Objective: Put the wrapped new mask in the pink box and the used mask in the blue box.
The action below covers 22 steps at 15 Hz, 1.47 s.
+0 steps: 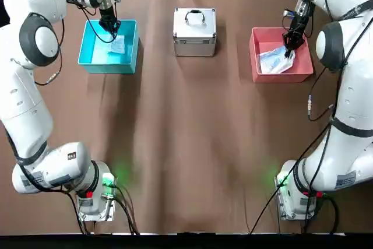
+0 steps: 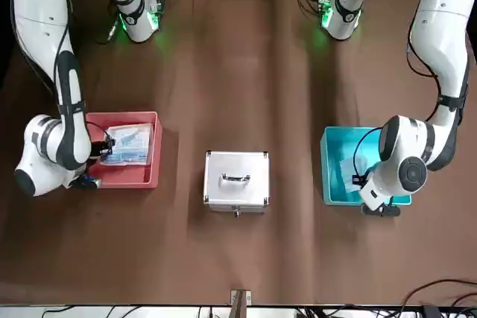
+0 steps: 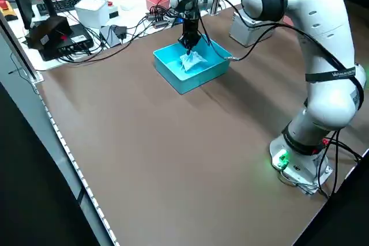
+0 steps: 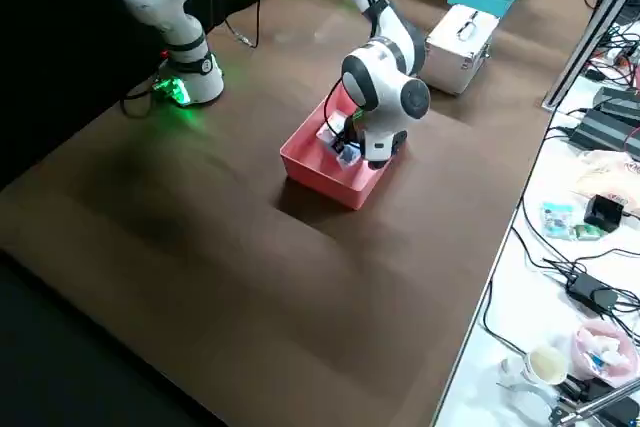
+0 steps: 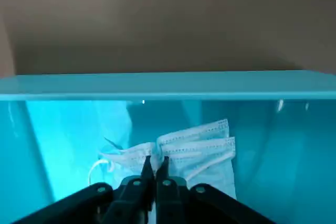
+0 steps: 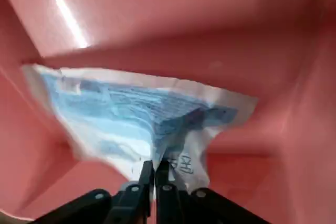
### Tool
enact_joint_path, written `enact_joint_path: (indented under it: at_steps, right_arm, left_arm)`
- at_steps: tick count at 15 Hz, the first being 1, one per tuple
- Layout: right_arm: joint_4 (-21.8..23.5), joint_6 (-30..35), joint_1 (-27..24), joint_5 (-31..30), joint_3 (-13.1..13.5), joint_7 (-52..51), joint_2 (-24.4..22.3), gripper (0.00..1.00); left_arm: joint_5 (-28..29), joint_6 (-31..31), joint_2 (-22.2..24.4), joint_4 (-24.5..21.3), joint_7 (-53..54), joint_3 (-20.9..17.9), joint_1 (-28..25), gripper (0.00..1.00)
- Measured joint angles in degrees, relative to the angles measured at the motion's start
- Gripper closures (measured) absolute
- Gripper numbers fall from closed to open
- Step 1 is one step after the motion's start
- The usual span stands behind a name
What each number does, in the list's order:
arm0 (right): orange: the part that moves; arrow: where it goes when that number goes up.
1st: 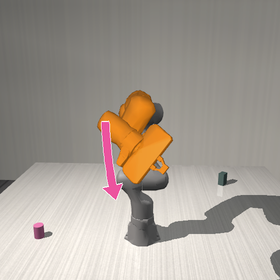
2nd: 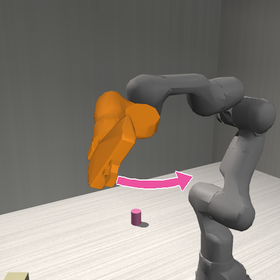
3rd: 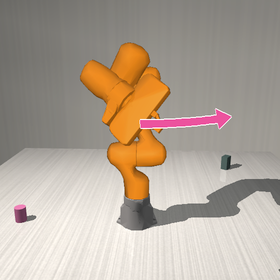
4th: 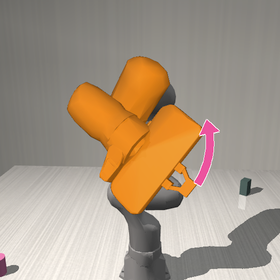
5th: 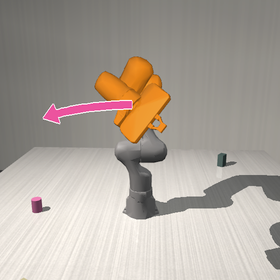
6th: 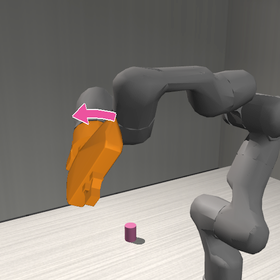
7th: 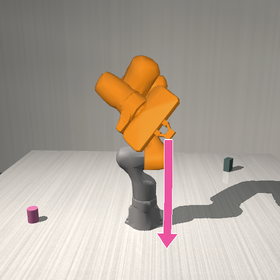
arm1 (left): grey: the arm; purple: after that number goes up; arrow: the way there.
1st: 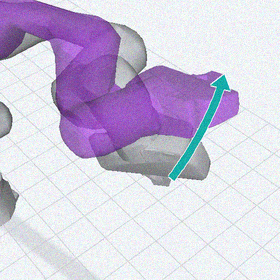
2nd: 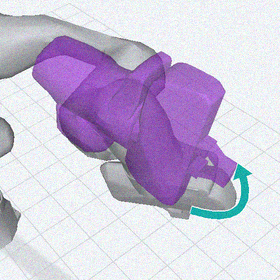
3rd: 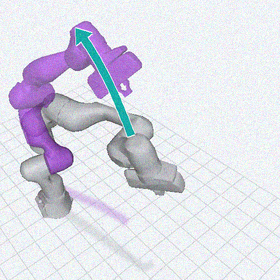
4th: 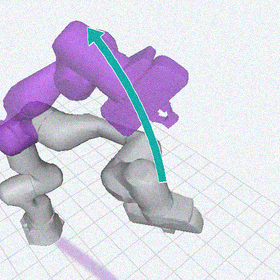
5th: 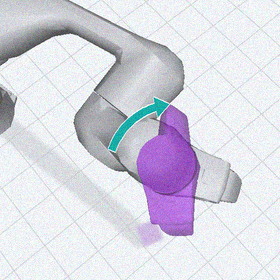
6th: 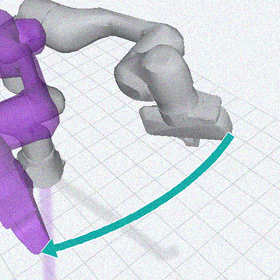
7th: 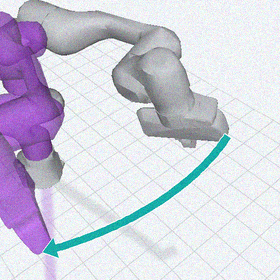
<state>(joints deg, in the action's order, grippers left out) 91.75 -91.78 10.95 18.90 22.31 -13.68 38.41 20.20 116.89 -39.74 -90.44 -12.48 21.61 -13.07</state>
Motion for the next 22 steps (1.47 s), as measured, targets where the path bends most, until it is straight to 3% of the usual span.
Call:
enact_joint_path:
  at_steps: [3, 4, 6, 9, 10, 11, 12, 15, 19, 20, 22]
  right_arm:
    - [-1.7, 0.5, -0.4, 0.0, 0.2, -0.9, -0.3, 0.60]
    - [-3.0, 1.4, -0.5, 0.0, 0.2, -1.0, -0.4, 0.50]
    - [-8.0, 5.8, -0.7, 0.0, 0.5, -1.0, -1.1, 0.32]
    - [-17.4, 12.6, -0.9, 0.0, 1.7, -1.0, -4.3, 0.05]
    - [-19.7, 13.4, -0.9, 0.0, 2.0, -1.0, -6.0, 0.01]
    - [-21.1, 13.8, -0.9, 0.0, 2.0, -1.0, -7.8, 0.01]
    - [-21.9, 14.0, -0.9, -0.1, 2.1, -0.9, -9.6, 0.01]
    - [-22.4, 14.1, -1.1, -1.8, 2.3, -0.8, -14.3, 0.01]
    - [-22.6, 13.7, -0.8, -10.8, 2.0, -0.9, -19.9, 0.01]
    - [-22.6, 13.3, 0.1, -13.3, 1.4, -0.7, -22.2, 0.01]
    - [-22.0, 13.3, -0.8, -13.8, -1.6, -0.3, -24.0, 0.01]
  left_arm:
    - [0.0, 1.3, -0.5, 0.1, 0.0, 0.0, -0.1, 0.70]
    - [0.0, 1.4, -0.4, 0.3, 0.0, 0.0, -0.2, 0.67]
    - [0.0, 1.5, 0.3, 1.2, 0.0, 0.0, -0.3, 0.59]
    - [0.0, 1.5, 4.8, 2.3, 0.0, 0.4, -0.4, 0.34]
    - [0.0, 1.1, 7.1, 2.4, 0.0, 0.6, -0.4, 0.25]
    - [0.0, 0.1, 9.6, 2.5, 0.0, 1.0, -0.4, 0.16]
    - [0.0, -1.5, 11.9, 2.5, 0.0, 1.5, -0.4, 0.13]
    - [-2.7, -7.2, 18.2, 2.4, 0.8, 3.2, -0.4, 0.11]
    - [-8.4, -13.2, 25.3, 2.4, 7.3, 3.3, -0.5, 0.11]
    - [-9.1, -17.1, 27.8, 3.1, 9.7, 3.3, -0.6, 0.03]
    - [-9.5, -22.4, 29.4, 4.8, 10.8, 3.3, -0.6, 0.01]
